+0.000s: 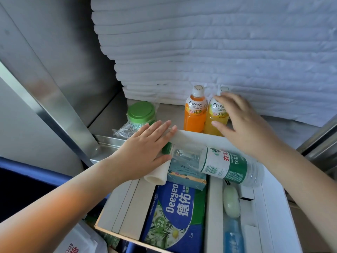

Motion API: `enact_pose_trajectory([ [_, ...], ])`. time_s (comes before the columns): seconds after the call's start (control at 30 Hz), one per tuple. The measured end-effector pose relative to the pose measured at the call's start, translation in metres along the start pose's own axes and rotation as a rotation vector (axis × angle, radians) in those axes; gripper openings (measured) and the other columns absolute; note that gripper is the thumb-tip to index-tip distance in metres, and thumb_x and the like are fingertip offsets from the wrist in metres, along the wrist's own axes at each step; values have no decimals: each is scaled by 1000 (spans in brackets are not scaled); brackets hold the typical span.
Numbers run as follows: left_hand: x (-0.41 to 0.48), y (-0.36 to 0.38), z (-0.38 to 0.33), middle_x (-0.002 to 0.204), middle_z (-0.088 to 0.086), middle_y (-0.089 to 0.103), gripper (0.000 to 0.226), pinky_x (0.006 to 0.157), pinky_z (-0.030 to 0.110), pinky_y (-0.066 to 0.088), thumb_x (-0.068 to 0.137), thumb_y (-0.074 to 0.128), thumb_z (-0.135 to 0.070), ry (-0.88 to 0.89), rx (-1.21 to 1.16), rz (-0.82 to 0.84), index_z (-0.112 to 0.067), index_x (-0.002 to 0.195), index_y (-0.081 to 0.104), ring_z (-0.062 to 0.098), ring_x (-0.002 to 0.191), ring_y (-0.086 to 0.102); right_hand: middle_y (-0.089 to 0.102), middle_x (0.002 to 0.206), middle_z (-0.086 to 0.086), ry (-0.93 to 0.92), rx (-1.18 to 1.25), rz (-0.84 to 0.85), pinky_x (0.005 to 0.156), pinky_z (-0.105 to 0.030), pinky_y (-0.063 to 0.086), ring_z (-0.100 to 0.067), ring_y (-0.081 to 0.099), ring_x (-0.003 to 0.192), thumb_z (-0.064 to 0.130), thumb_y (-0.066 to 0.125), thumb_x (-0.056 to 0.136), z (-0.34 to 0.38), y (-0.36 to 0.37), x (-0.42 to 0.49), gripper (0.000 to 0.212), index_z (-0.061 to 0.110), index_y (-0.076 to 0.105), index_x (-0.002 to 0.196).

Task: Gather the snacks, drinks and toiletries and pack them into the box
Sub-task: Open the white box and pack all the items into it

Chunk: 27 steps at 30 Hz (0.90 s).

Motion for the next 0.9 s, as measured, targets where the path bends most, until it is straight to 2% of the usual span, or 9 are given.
enact_pose_trajectory([
  [0.13,-1,3,0,155,-3,-19,72,110,29,-18,86,0,-62,2,10,-12,-26,142,-27,14,142,-17,37,142,-16,30,-181,-71,103,-45,33,-35,35,127,21,65,84,-1,-1,18,62,7,39,139],
  [0.27,-1,4,1,152,-5,-25,72,110,29,-18,86,3,-62,3,-4,-23,-28,140,-31,11,139,-22,23,151,-15,96,-177,45,103,-44,36,-35,34,131,18,62,87,-5,9,24,68,8,27,144],
  [0.4,-1,5,1,150,-5,-27,73,109,28,-20,86,6,-62,2,2,-33,-28,140,-31,11,137,-24,23,147,-17,80,-213,86,93,-47,45,-38,43,120,6,70,79,-7,13,20,69,8,36,138],
  [0.57,-1,5,1,151,-6,-25,73,110,29,-18,86,6,-62,3,-1,-47,-28,141,-29,14,142,-18,26,140,-15,121,-303,60,75,-46,52,-33,41,113,-7,66,76,-9,11,22,73,13,36,138],
  [0.77,-3,5,1,149,-6,-26,74,110,29,-18,88,9,-61,0,-13,-55,-27,142,-28,15,143,-16,33,132,-16,153,-388,45,56,-37,41,-34,42,105,1,71,75,-10,7,18,57,12,47,126],
  [0.9,-3,4,1,151,-6,-24,73,107,29,-22,88,11,-62,2,-30,-51,-28,140,-29,15,143,-16,36,121,-16,184,-348,-1,57,-39,46,-34,43,104,7,76,73,-15,1,13,50,12,52,117],
])
Point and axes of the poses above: each hand's wrist, its own x-axis towards the middle knuckle, its own y-axis out of the palm, z = x × y, the point moved 3 cm from there along x, towards the middle knuckle
